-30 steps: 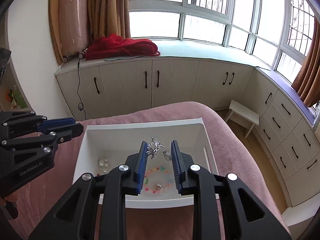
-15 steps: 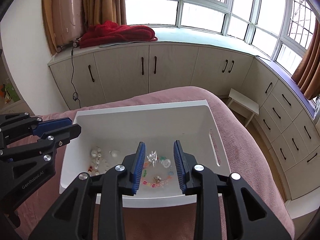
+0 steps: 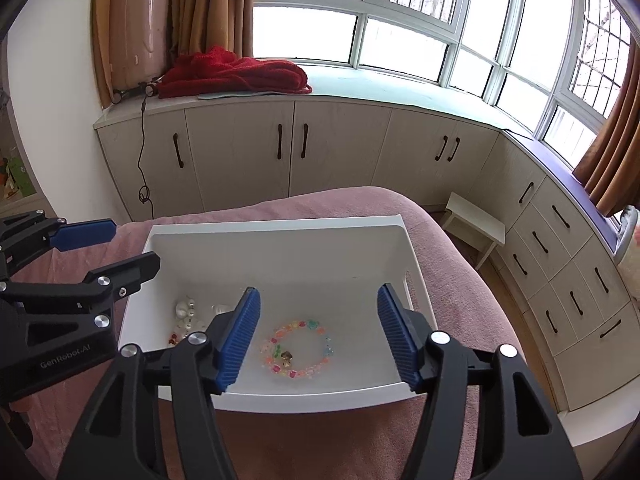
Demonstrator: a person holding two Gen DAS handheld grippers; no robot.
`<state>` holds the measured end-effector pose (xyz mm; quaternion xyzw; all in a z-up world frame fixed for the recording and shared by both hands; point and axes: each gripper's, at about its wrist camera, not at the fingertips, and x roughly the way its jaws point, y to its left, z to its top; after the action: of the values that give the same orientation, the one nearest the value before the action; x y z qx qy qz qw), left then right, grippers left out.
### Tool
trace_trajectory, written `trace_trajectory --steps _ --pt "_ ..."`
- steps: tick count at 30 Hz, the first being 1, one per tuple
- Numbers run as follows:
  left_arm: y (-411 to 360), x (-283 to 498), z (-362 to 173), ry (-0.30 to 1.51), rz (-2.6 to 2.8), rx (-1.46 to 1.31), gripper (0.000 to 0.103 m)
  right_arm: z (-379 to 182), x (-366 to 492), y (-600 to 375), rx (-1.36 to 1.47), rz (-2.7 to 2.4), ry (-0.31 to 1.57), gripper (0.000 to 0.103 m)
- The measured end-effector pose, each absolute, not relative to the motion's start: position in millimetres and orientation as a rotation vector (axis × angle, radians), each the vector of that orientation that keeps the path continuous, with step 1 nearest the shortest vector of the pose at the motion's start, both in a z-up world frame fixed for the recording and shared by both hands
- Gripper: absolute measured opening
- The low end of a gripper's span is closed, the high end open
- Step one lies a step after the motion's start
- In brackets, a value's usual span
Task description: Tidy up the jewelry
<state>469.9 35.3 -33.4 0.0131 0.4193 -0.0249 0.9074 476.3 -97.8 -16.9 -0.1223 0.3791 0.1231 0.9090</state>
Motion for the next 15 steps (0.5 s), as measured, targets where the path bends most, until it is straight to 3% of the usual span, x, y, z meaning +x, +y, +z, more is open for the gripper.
trace_trajectory --steps 11,15 --pt "35 454 -20 0.833 -0.018 0.06 0.078 1 454 -103 -0.252 0.236 0.748 0.09" --pt "38 445 -15 0.812 -0.02 0.031 0.08 4 444 -106 -0.229 0.237 0.744 0.092"
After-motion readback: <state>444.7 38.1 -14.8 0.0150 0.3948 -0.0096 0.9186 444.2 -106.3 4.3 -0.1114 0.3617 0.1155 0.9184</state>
